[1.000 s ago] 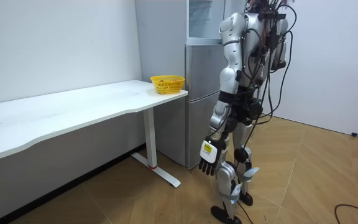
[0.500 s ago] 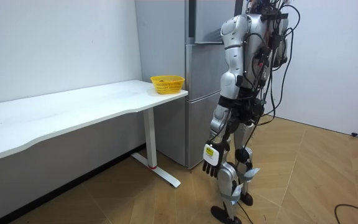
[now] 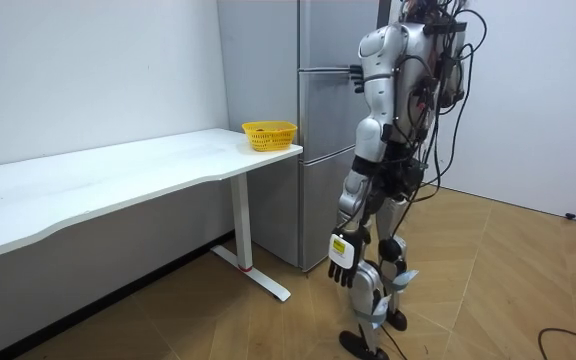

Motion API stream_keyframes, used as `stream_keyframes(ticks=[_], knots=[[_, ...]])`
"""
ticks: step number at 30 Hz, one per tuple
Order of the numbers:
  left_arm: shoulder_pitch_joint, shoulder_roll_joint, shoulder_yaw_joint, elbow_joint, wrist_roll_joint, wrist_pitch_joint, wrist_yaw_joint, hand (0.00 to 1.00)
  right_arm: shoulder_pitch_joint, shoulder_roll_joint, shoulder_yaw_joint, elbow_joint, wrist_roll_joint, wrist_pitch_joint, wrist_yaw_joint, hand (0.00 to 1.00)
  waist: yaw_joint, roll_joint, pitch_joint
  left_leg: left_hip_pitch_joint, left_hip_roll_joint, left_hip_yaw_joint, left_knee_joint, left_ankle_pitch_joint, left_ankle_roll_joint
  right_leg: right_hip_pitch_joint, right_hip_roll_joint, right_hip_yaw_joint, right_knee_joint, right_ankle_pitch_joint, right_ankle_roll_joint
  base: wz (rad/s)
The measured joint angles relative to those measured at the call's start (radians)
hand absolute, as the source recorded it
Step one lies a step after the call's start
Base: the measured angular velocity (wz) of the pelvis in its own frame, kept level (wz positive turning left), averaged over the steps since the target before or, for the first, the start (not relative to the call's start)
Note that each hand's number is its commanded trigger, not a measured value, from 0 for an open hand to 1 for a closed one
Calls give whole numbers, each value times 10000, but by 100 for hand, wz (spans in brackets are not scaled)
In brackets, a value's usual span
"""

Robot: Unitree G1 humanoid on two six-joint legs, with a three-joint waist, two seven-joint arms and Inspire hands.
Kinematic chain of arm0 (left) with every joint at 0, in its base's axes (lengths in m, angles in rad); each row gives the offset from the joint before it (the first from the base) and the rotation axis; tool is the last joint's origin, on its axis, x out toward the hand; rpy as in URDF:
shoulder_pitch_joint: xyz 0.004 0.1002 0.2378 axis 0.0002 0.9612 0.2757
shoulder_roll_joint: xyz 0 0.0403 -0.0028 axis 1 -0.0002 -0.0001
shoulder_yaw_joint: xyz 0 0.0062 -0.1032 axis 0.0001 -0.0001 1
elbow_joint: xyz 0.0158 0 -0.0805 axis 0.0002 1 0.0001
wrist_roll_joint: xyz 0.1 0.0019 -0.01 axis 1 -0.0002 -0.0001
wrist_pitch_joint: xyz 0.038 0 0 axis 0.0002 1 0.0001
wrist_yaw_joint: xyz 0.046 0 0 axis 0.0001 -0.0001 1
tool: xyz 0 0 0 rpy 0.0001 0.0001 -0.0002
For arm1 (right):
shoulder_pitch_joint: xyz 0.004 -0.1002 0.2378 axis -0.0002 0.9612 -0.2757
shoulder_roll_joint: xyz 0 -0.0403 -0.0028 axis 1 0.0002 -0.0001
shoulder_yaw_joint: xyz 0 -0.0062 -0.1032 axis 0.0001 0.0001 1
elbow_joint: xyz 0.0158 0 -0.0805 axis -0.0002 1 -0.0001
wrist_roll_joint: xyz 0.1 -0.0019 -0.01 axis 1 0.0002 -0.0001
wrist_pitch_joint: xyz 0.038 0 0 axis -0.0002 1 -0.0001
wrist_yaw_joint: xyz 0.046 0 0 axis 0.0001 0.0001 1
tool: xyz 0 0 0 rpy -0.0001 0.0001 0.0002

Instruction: Retrieve from the upper fridge

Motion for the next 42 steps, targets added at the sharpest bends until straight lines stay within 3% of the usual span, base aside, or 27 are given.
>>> stream_keyframes(ticks=[2, 4, 6, 9, 11, 15, 21, 24, 26, 27, 29, 30, 32, 34, 37, 42], knots=[[-33, 68, -58, -13, -60, 17, 23, 0, 283, 3, 226, 350, -93, 207, 262, 0, 82, 6, -3, -17, -9, -47, 3, 0, 0, 2, -1, -2, 7, 7, 8, 8], [-81, 137, -315, -56, -55, 157, 37, 0, 519, -45, 982, 1054, -545, 867, 545, 0, 164, 22, -8, -22, -13, -55, 10, 0, 0, -5, 1, -4, 10, 10, 9, 0], [-114, 128, -436, -75, -51, 182, 11, 0, 749, -46, 1352, 1089, -942, 1167, 703, 0, 328, 67, -18, -26, -20, -58, 29, 1, 1, -12, 3, 0, 6, 10, 10, 0], [-144, 93, -304, -30, -29, 167, 11, 0, 720, -56, 1277, 852, -1185, 1169, 841, 0, 306, 142, -25, -1, -31, -79, 15, 5, 3, 22, -1, -1, 4, 10, 11, 1], [-152, 91, -99, -12, -44, 162, 89, 0, 583, -75, 1023, 730, -1172, 1153, 780, 0, 290, 162, 53, 13, -28, -97, 17, 7, 2, 113, -2, -1, -14, 9, 10, 4], [-71, -5, 254, -87, -58, 9, 301, 0, 566, -78, 69, 171, -959, 1127, 178, 0, 166, 187, 114, -25, -37, -76, 17, 5, 3, 94, -14, 46, -77, -15, 35, 1], [40, -29, 571, -101, -41, 122, 318, 0, 655, -71, -989, 308, -609, 1007, -1029, 0, -166, 220, 87, -64, -28, -78, -70, 0, 5, 112, -9, 0, -198, -13, 37, 1], [106, -32, 672, -301, -31, 351, 401, 0, 908, 28, -995, 1653, -607, 929, -1282, 0, -254, 198, 28, -72, -29, -90, -59, 0, 4, 109, -22, -10, -222, -14, 37, 0], [115, -33, 676, -269, -56, 417, 494, 0, 1063, 220, -964, 3117, -512, 912, -1493, 0, -238, 206, -27, -5, -31, -88, -52, -1, 4, 175, -57, -12, -257, -15, 38, 2], [120, -38, 676, -223, -55, 436, 544, 0, 1191, 312, -915, 4287, -488, 919, -1566, 0, -252, 178, -109, 4, -44, -87, -31, 0, 4, 230, -81, -41, -337, -16, 39, 7], [123, -67, 685, -220, -37, 490, 633, 0, 1486, 408, -771, 5857, -527, 1098, -1600, 0, -220, 198, -143, 41, -46, -102, 21, 0, 3, 391, -136, -147, -349, -47, 61, 11], [133, -65, 680, -210, 0, 577, 636, 0, 1629, 444, -591, 6925, -682, 1145, -1591, 0, -208, 174, -105, 138, -47, -104, 14, 0, 3, 462, -170, -215, -358, -80, 72, 11], [114, -59, 666, -176, 51, 656, 684, 0, 1702, 447, -260, 8859, -799, 1129, -1596, 0, -167, 184, -112, 217, -58, -115, 19, -14, 14, 493, -211, -232, -343, -194, 107, 8], [62, -79, 625, -150, 27, 662, 693, 0, 1713, 531, 32, 11060, -831, 1280, -1684, 0, -40, 365, -78, 263, -50, -131, -3, -59, 35, 496, -204, -227, -283, -219, 116, 0], [-26, -85, 637, -119, -28, 690, 762, 0, 1672, 680, 251, 12589, -710, 1382, -1840, 0, 43, 571, -1, 350, -49, -158, -134, -94, 65, 489, -186, -230, -169, -231, 122, 0], [2, -319, 626, -127, 67, 823, 773, 0, 1255, 1168, 383, 13640, -759, 1608, -2058, 0, 46, 703, 24, 371, -53, -164, -169, -93, 66, 505, -177, -264, -166, -227, 120, 0]])
